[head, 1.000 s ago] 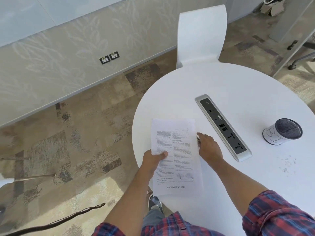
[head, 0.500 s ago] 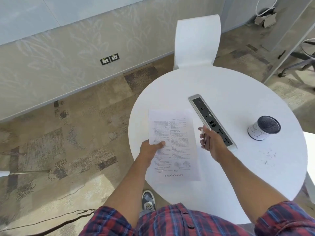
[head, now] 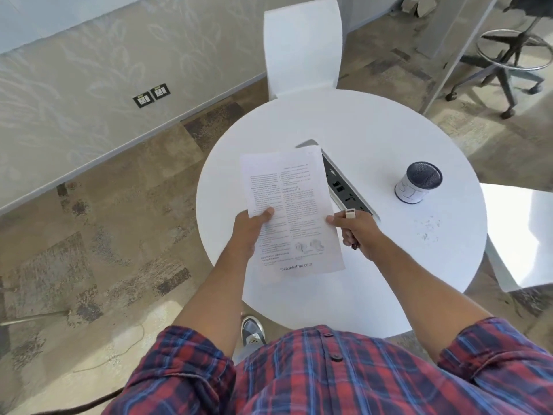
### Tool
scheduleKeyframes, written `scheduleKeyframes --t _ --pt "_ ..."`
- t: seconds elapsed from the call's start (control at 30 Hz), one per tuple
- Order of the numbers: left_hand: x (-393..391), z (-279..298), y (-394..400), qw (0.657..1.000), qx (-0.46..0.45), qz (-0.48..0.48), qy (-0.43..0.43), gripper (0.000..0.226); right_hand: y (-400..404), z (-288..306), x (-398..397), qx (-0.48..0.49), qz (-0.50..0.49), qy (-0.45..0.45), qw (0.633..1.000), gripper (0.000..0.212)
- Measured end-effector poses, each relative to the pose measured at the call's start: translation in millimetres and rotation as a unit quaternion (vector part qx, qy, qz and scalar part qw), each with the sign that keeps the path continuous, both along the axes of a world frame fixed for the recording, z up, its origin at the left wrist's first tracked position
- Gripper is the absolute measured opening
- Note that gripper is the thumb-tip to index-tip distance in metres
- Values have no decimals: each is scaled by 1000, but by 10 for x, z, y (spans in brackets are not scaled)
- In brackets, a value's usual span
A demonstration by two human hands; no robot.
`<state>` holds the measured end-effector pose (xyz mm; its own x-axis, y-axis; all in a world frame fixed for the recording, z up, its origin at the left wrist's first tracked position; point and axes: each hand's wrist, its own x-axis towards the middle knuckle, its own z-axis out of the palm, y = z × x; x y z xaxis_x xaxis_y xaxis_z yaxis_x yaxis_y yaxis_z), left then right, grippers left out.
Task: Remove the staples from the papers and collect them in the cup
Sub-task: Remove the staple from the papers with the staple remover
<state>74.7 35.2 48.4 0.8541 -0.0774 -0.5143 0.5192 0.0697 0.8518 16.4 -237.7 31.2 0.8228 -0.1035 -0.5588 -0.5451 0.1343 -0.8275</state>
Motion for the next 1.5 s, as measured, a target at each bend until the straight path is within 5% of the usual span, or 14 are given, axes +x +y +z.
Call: scheduleKeyframes --t 0.27,0.97,1.13,1.33,1.5 --pt "26 167 -208 1000 7 -16 -20 31 -25 160 -131 -9 -49 -12 999 46" --pt "122 429 -85 997 -54 -49 -33 42 -94 74 -325 -55 46 -55 996 38" --pt "111 473 -127 998 -33 -43 -38 23 -69 74 -399 -57 75 -34 995 37" --pt "89 439 -122 997 -50 -57 -29 37 -28 166 -285 -10 -66 -77 995 31" --pt "74 430 -148 994 -68 -79 -30 39 -22 235 -211 -1 -48 -120 992 37"
